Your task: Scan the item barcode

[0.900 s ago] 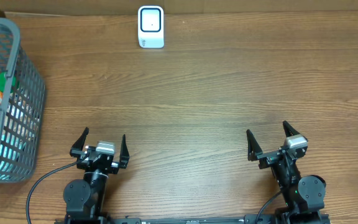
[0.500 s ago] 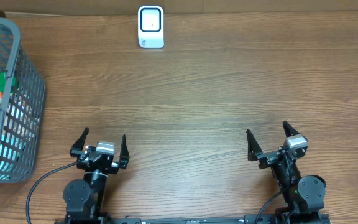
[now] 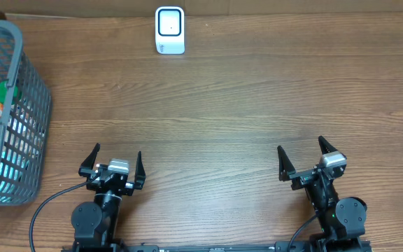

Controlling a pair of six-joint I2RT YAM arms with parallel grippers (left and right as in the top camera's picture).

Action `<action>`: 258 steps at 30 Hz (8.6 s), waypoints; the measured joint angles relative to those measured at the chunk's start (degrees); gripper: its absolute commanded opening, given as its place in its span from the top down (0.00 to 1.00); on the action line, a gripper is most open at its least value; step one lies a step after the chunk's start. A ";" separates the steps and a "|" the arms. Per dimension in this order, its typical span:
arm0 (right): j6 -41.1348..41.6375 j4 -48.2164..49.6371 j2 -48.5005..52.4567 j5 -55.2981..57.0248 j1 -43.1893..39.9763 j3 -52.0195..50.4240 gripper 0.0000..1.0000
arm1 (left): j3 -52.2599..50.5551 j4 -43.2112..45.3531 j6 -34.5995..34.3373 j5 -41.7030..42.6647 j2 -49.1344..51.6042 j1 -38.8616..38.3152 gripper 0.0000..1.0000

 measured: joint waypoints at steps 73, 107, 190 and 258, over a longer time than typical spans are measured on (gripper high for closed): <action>0.02 0.00 0.00 -0.02 0.02 0.00 0.00 | -0.04 1.36 0.76 1.11 0.00 0.00 0.00; 0.04 -0.02 -0.11 -0.04 0.00 0.00 0.00 | 91.25 -57.94 -8.00 17.09 76.87 0.00 0.00; 0.02 0.00 -0.15 -0.02 0.02 0.00 0.00 | 92.24 -53.16 -4.04 1.60 117.57 60.13 0.03; 0.04 0.00 -0.15 0.00 0.00 0.00 0.00 | 137.44 -79.01 -21.49 17.46 93.77 26.64 0.96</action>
